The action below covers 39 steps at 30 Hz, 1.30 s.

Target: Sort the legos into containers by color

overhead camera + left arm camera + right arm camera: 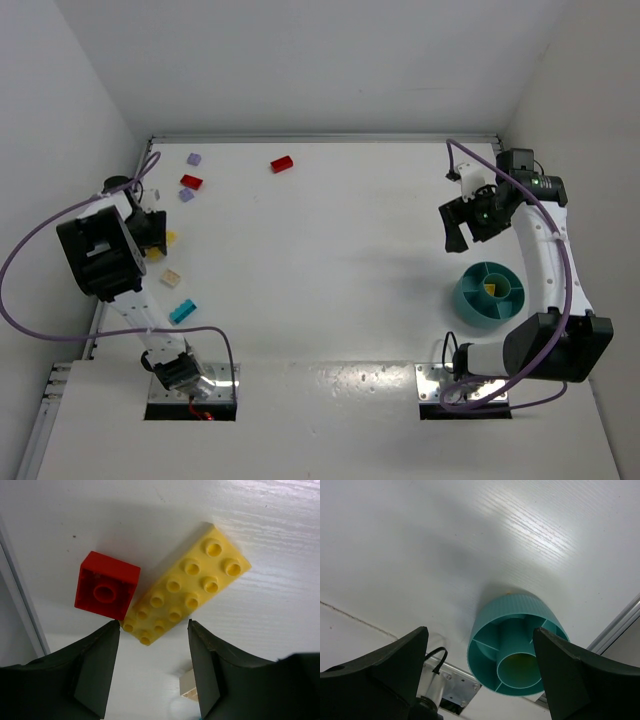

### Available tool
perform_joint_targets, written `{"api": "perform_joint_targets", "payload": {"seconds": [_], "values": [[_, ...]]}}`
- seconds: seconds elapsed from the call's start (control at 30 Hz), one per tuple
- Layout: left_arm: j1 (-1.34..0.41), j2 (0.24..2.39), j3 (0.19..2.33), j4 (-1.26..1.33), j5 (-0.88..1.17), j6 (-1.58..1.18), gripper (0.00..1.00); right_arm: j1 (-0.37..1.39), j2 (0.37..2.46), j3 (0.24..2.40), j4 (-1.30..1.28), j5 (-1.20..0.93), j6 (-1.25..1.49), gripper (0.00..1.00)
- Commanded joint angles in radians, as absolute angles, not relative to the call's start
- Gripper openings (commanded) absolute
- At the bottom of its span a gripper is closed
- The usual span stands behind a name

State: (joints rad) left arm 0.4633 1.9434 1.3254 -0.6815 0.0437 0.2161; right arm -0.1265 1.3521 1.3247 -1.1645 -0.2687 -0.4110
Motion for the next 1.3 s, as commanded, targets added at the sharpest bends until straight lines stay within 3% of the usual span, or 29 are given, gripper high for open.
{"api": "perform_joint_targets", "payload": {"seconds": [0.0, 0.4, 0.67, 1.17, 1.27], "values": [[0.449, 1.971, 1.345, -0.647, 0.074, 0.227, 0.62, -0.120, 1.351, 1.364, -1.166, -0.272, -0.402, 0.85], [0.356, 1.908, 1.278, -0.617, 0.063, 0.258, 0.62, -0.120, 1.351, 1.353, -1.166, -0.272, -0.402, 0.85], [0.285, 1.919, 1.278, -0.606, 0.031, 0.225, 0.56, -0.120, 1.341, 1.344, -1.166, -0.262, -0.402, 0.84], [0.227, 1.990, 1.325, -0.588, -0.063, 0.063, 0.57, -0.120, 1.341, 1.325, -1.157, -0.253, -0.402, 0.84], [0.227, 2.009, 1.325, -0.588, -0.063, 0.054, 0.51, -0.120, 1.341, 1.325, -1.157, -0.253, -0.402, 0.84]]}}
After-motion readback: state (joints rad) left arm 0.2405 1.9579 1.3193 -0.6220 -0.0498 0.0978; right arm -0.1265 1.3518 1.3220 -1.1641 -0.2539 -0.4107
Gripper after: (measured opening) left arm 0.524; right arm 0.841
